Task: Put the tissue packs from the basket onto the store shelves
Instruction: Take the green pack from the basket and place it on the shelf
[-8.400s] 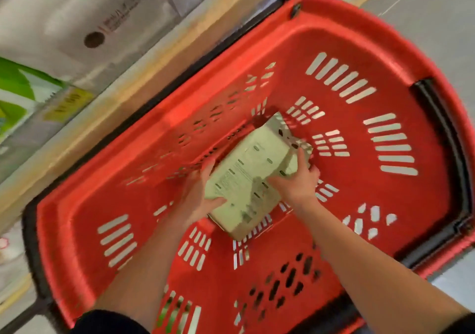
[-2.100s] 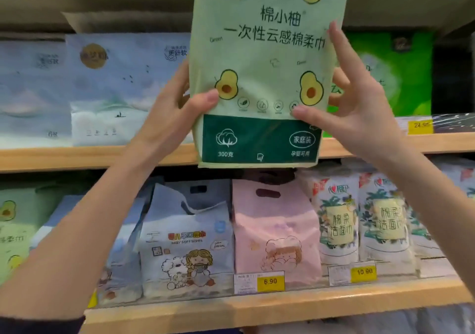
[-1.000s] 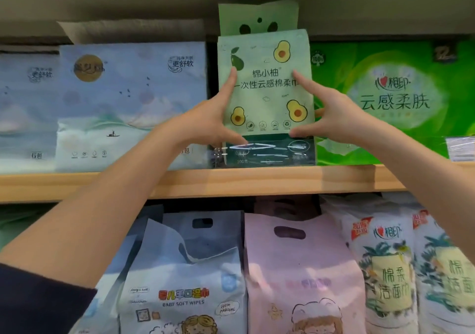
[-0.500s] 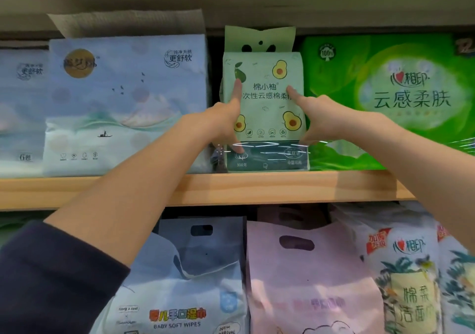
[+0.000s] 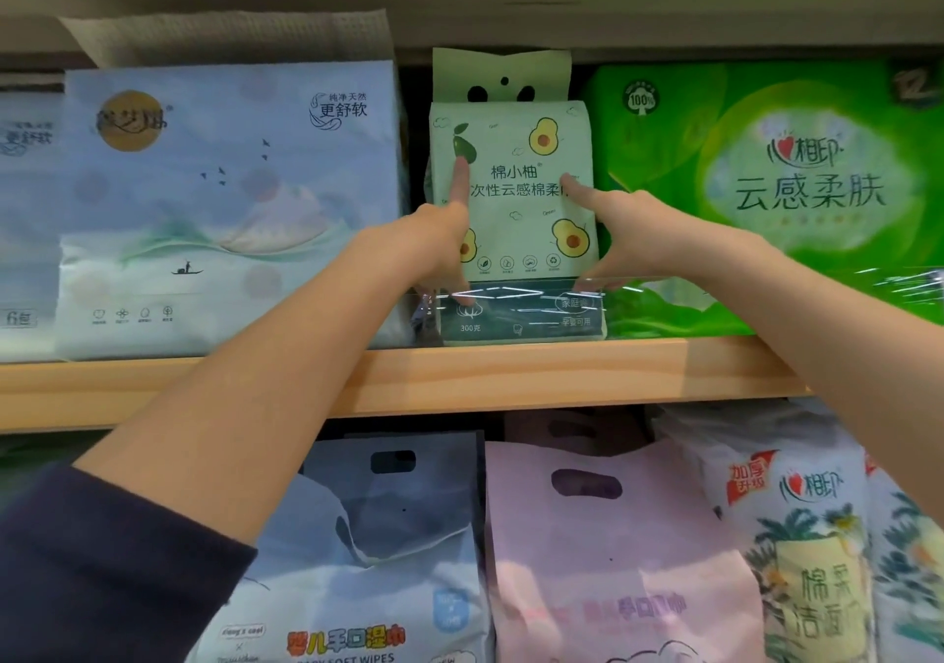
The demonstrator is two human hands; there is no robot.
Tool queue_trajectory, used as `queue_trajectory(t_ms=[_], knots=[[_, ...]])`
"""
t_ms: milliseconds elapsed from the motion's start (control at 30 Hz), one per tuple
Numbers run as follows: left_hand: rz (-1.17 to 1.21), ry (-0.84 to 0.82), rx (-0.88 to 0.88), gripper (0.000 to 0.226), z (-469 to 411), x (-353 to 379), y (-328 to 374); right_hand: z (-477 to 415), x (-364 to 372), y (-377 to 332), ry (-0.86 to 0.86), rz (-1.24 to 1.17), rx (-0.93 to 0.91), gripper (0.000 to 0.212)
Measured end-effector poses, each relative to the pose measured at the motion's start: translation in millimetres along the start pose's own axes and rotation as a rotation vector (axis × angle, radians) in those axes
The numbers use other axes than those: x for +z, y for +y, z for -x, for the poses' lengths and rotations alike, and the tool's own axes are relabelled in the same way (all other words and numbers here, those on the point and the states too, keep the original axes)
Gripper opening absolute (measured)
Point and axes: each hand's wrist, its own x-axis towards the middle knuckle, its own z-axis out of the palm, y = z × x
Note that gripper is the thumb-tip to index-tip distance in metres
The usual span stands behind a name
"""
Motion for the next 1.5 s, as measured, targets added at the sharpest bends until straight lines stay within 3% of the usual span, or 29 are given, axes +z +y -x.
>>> queue_trajectory(t_ms=[233, 433, 633, 733, 1000, 1267, 1500], knots=[[0.031, -0.01, 0.005, 0.123, 15, -8, 4, 8, -5, -6, -0.016, -0.085, 0.038, 0.1], [-0.098, 0.088, 0.073, 0.079, 29, -33, -4, 26, -27, -21, 0.045, -0.084, 0.059, 0.077], [-0.079, 0.25, 0.171, 0.052, 68, -42, -10, 57, -29, -42, 0.13, -0.186, 0.054, 0.048], [-0.048, 0.298, 0.169, 0.041, 107, -38, -24, 78, -19, -57, 0.156, -0.197, -0.005, 0.044], [-0.178, 0.125, -0.112, 0.043, 271, -41, -70, 149, -13, -136, 0.052, -0.484, -0.286, 0.042], [-0.252, -0.16, -0.503, 0.052, 485, -44, -96, 265, 54, -238, -0.386, -0.586, -0.542, 0.055], [-0.307, -0.294, -0.833, 0.056, 679, -82, -107, 368, 76, -354, -0.611, -0.698, -0.725, 0.06]])
